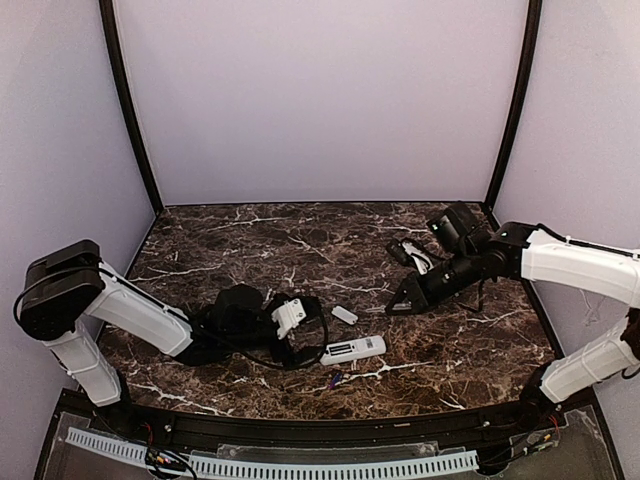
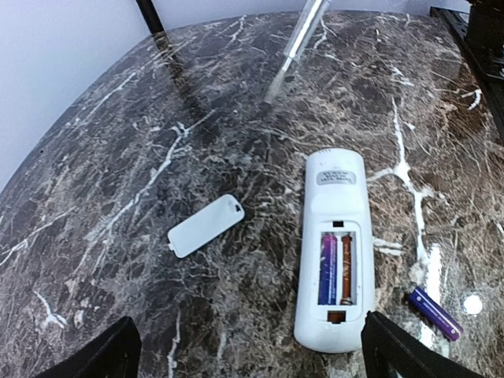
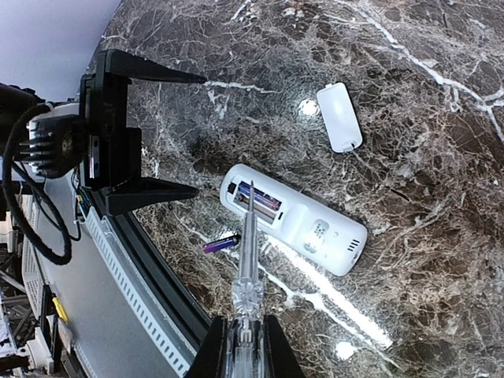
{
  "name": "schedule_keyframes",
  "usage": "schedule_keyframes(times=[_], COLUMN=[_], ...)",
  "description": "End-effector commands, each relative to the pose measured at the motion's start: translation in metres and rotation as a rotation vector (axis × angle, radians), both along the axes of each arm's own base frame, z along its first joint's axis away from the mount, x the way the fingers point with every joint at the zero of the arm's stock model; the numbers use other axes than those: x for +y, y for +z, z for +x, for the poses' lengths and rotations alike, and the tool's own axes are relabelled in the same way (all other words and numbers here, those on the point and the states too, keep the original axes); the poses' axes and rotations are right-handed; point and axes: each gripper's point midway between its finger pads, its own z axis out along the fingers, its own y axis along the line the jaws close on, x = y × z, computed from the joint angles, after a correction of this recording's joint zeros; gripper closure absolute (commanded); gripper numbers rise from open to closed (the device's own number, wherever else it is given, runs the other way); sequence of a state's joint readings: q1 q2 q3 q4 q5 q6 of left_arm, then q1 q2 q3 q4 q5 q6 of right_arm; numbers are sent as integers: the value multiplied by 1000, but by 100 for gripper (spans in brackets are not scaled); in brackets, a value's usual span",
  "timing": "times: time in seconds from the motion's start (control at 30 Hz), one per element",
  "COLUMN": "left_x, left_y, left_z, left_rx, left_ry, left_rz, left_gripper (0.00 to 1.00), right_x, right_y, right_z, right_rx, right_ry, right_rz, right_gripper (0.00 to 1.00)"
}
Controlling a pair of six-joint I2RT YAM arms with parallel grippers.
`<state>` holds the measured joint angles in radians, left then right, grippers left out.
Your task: Unload the batteries from the remote control
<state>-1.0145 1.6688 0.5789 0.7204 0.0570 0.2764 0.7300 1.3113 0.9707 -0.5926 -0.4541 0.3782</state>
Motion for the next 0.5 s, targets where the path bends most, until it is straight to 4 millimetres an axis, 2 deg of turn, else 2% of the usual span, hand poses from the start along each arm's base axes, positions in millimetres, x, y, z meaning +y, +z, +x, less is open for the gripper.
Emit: schedule_keyframes(times=[0.0,0.1,0.17,0.2,0.33,0.47], left_x=[7,11,4,-1,-2,-5], left_y=[21,30,28,23,19,12], left_z=[15,16,4,-8,-38,-43], left_rx=[-85,-93,-91,-67,-44,15], left_ry=[103,130,42,-34,-196,-240], left_rz=[-104,-164,-146,-132,-113,-39], left_gripper=[1,1,2,2,5,8], right_x=[1,-1,-1,0,-1,6], right_y=[12,7,6,5,1,-3], right_z=[-5,-8,-12,-14,-19,-25], right_rx=[12,36,58,73,117,149], right_ry=[16,19,26,30,28,30], right_rz=[34,15,16,10,-43,-85], right_gripper=[100,100,100,100,100,100])
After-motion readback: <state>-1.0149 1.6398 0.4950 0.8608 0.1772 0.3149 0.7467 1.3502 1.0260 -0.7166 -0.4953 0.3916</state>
